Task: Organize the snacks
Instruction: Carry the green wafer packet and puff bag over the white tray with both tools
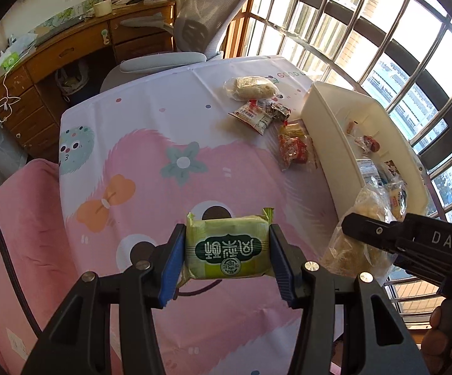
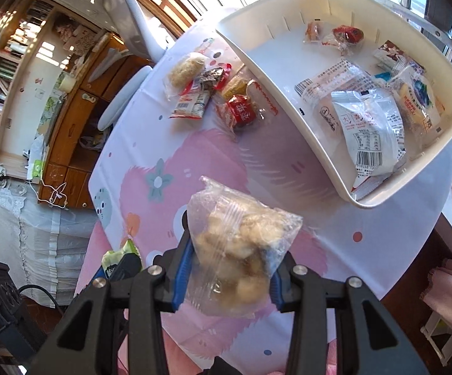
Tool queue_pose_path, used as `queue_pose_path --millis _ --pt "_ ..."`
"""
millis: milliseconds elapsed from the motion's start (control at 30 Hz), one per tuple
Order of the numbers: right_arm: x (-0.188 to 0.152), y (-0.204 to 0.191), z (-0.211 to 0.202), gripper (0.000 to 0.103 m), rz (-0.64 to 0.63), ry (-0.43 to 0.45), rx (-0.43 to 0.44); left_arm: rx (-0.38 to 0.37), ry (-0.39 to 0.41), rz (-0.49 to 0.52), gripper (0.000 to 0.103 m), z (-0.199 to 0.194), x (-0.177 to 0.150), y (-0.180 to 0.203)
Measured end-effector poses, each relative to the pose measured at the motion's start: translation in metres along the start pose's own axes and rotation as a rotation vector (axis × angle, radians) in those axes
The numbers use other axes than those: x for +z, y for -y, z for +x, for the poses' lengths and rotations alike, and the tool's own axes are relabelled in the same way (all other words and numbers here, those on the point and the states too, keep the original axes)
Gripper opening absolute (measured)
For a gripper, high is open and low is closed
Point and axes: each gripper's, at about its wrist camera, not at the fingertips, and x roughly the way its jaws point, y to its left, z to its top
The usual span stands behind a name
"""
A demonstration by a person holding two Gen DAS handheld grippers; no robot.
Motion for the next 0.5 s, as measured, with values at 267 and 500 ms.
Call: queue_pose_path --millis 267,500 --pt "-0.015 0.015 -0.037 0.041 -0.073 0.113 0.01 -0.057 0.045 0.028 0.05 -0.03 -0.027 0.024" --pt "-0.013 0.035 -0.065 0.041 -0.156 0.199 -0.004 -0.098 0.092 0.103 0.05 -0.049 -0.028 0.055"
